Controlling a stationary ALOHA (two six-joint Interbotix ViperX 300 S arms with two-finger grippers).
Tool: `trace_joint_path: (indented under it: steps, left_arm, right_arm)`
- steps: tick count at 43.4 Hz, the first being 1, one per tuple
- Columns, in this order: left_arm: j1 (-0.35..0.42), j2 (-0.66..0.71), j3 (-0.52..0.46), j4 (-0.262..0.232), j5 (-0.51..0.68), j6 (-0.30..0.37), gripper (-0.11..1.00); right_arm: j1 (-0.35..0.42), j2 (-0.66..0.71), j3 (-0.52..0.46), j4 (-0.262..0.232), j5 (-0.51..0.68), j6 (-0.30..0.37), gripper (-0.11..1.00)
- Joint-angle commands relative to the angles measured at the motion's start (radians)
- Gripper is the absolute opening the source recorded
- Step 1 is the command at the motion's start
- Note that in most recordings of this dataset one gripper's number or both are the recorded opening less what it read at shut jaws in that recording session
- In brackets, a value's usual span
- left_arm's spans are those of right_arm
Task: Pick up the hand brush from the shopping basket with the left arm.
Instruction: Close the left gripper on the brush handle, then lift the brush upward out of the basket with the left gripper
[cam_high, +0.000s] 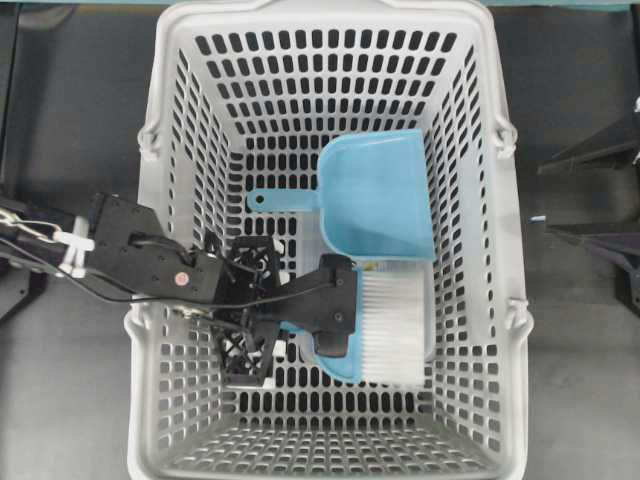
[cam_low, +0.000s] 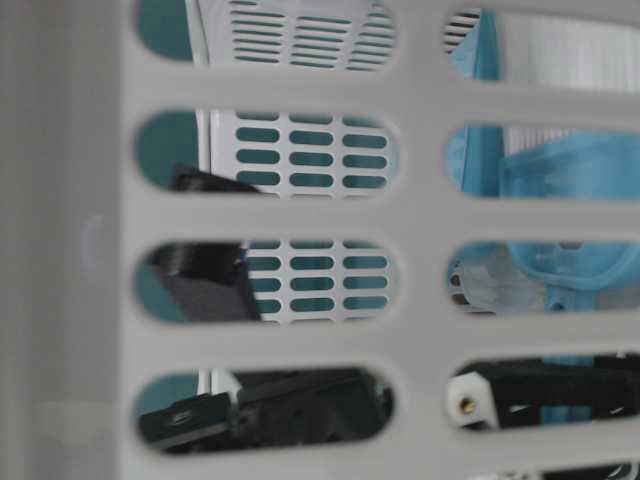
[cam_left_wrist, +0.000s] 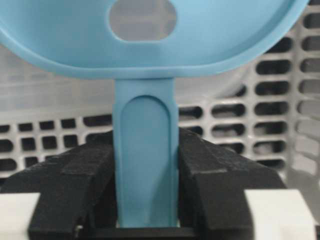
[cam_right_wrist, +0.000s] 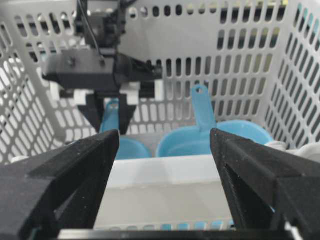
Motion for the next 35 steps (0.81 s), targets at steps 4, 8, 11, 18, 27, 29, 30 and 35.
trace_joint_path:
  steps: [4, 8, 11, 18, 27, 29, 30, 35]
  left_arm:
    - [-0.002, -0.098, -0.02, 0.003, 0.0, 0.002, 0.25]
    - [-0.003, -0.152, -0.028, 0.003, 0.003, 0.0, 0.25]
    - [-0.002, -0.19, -0.04, 0.003, 0.005, 0.0, 0.25]
    - [0.008, -0.275, -0.084, 0.003, 0.034, 0.0, 0.25]
    - [0.037, -0.362, -0.167, 0.003, 0.127, 0.0, 0.25]
    - [0.04, -0.373, -0.181, 0.003, 0.137, 0.002, 0.25]
    - [0.04, -0.376, -0.184, 0.003, 0.138, 0.002, 0.25]
    - [0.04, -0.373, -0.187, 0.003, 0.14, 0.002, 0.25]
  right_arm:
    - [-0.003, -0.006, -0.002, 0.006, -0.009, 0.002, 0.7]
    - [-0.003, -0.018, 0.003, 0.006, -0.009, 0.002, 0.7]
    - [-0.003, -0.026, 0.008, 0.006, -0.009, 0.002, 0.7]
    - [-0.003, -0.049, 0.014, 0.008, -0.009, 0.002, 0.7]
    - [-0.003, -0.064, 0.02, 0.008, -0.009, 0.002, 0.7]
    - [-0.003, -0.064, 0.021, 0.008, -0.009, 0.003, 0.7]
    - [-0.003, -0.063, 0.021, 0.008, -0.009, 0.003, 0.7]
    - [-0.003, -0.064, 0.023, 0.008, -0.009, 0.003, 0.7]
